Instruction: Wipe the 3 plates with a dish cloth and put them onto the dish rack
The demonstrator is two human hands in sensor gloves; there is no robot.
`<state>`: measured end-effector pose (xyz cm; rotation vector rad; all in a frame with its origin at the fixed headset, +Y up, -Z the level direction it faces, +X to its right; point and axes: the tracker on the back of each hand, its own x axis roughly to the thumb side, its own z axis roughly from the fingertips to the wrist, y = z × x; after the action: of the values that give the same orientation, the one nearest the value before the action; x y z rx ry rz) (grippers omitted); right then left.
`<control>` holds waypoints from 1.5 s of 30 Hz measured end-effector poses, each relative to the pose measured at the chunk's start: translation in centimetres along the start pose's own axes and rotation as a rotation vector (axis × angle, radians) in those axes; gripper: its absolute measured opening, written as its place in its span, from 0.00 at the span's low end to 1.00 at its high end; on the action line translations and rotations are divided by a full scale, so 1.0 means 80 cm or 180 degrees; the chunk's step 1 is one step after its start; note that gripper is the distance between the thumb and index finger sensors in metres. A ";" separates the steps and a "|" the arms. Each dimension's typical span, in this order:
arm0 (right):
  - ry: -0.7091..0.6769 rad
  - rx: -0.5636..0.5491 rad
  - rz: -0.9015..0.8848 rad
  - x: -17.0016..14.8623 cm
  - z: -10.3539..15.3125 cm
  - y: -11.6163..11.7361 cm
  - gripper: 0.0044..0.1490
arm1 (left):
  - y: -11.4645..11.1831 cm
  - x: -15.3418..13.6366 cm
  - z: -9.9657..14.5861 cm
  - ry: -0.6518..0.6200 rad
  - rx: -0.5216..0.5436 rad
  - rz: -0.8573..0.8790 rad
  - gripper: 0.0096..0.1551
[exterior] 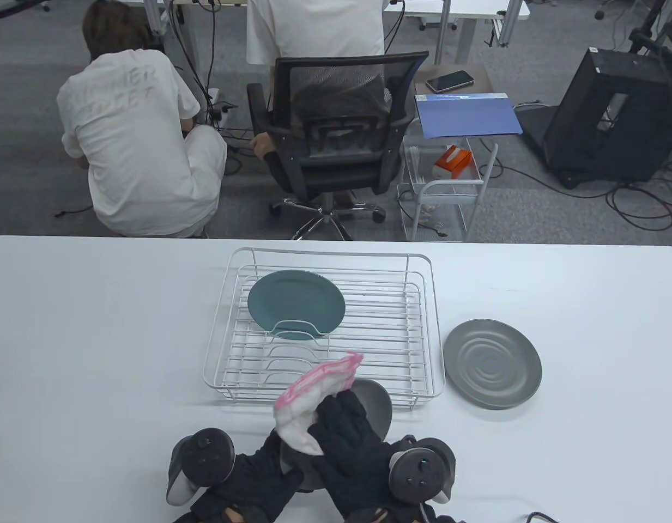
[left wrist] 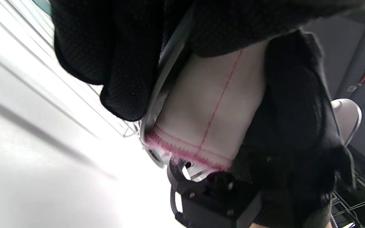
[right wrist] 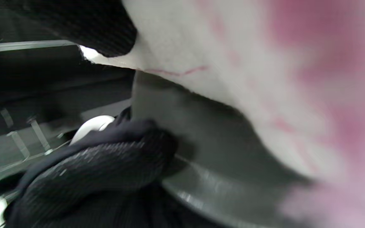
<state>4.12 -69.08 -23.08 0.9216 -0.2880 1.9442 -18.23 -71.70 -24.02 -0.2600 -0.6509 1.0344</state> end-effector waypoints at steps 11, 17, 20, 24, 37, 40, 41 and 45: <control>0.0207 0.0896 -0.0248 -0.020 -0.003 0.017 0.32 | 0.018 -0.006 0.008 0.0036 0.0357 -0.0060 0.46; 0.0637 0.1143 0.0144 -0.035 -0.001 0.022 0.32 | 0.036 -0.005 0.020 -0.0017 0.0778 -0.0064 0.45; 0.0795 0.1047 0.0399 -0.042 0.001 0.020 0.32 | 0.042 0.001 0.025 -0.0055 0.0930 -0.0160 0.44; 0.0974 0.0784 0.0772 -0.041 0.002 0.014 0.32 | 0.041 0.002 0.025 -0.0028 0.0931 -0.0182 0.44; 0.1112 -0.0482 0.0725 -0.028 0.010 -0.017 0.33 | 0.003 0.004 0.002 0.0095 0.0184 -0.0255 0.46; 0.0786 -0.0490 0.0619 -0.016 0.008 -0.015 0.33 | -0.001 0.005 -0.001 0.0092 0.0098 -0.0221 0.46; 0.0645 -0.0459 0.0612 -0.011 0.007 -0.014 0.33 | -0.001 0.005 -0.001 0.0086 0.0089 -0.0206 0.45; 0.0114 -0.0084 0.0606 0.003 0.000 -0.001 0.33 | -0.001 0.006 0.001 -0.0016 0.0183 -0.0161 0.44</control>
<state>4.12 -68.89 -22.91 0.8674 -0.3919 2.1235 -18.01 -71.33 -23.74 -0.1900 -0.6284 1.0038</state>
